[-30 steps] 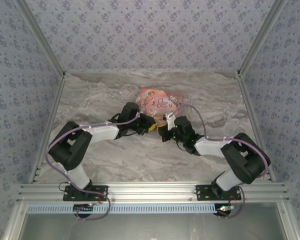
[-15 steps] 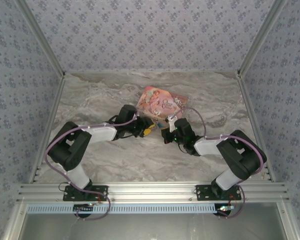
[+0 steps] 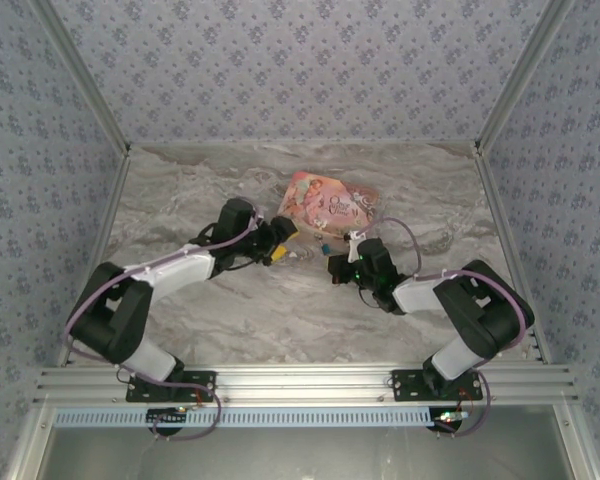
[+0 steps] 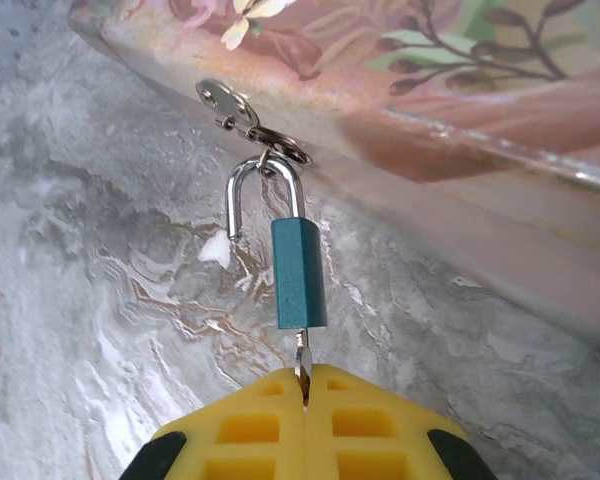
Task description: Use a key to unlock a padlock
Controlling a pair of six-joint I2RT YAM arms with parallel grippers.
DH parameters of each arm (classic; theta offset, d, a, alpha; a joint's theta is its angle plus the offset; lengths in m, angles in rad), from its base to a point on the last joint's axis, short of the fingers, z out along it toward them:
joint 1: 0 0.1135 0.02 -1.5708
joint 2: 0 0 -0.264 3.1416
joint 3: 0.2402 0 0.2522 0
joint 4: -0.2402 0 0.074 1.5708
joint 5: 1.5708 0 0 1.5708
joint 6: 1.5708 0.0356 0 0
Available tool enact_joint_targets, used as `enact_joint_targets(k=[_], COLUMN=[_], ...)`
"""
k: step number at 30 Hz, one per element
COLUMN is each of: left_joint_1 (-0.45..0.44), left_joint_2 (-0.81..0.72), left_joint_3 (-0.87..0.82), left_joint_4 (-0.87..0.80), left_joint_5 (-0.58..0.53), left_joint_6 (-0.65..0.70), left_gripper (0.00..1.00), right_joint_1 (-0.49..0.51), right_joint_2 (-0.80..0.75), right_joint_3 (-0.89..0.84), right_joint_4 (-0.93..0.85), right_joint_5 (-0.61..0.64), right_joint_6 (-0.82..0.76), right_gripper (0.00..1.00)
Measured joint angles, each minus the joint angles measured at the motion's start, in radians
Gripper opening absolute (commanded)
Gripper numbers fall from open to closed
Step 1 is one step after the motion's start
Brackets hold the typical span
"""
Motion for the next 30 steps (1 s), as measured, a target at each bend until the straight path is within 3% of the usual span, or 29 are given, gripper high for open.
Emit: enact_joint_targets(k=[3,11,16,21,25,29,30], left_joint_1=[0.022,0.084,0.156,0.186,0.193,0.202,0.202], left_joint_2=[-0.048,-0.090,-0.091,-0.081,-0.012,0.114,0.147], left_joint_3=[0.033,0.072,0.103,0.218,0.334,0.431,0.449], left_joint_4=[-0.033,-0.092,-0.176,-0.266,-0.301,-0.327,-0.332], left_joint_5=[-0.015,-0.024,-0.027,-0.029,-0.020,0.003,0.009], left_joint_6=[0.040,0.093,0.148,0.245,0.333,0.407,0.423], left_gripper=[0.77,0.79,0.85,0.90,0.94,0.98,0.99], right_joint_1=[-0.017,-0.067,-0.074,-0.114,-0.183,-0.294,-0.328], right_joint_2=[0.047,0.092,-0.022,-0.187,-0.279,-0.354,-0.368], right_joint_3=[0.005,0.006,-0.025,-0.038,-0.010,0.033,0.044], right_joint_4=[0.035,0.106,-0.031,-0.187,-0.323,-0.443,-0.465], right_joint_5=[-0.039,-0.059,-0.003,0.026,0.001,-0.050,-0.060], right_joint_6=[0.099,0.215,0.204,0.157,0.102,0.058,0.051], right_gripper=[0.00,0.35,0.60,0.71,0.81,1.00,1.00])
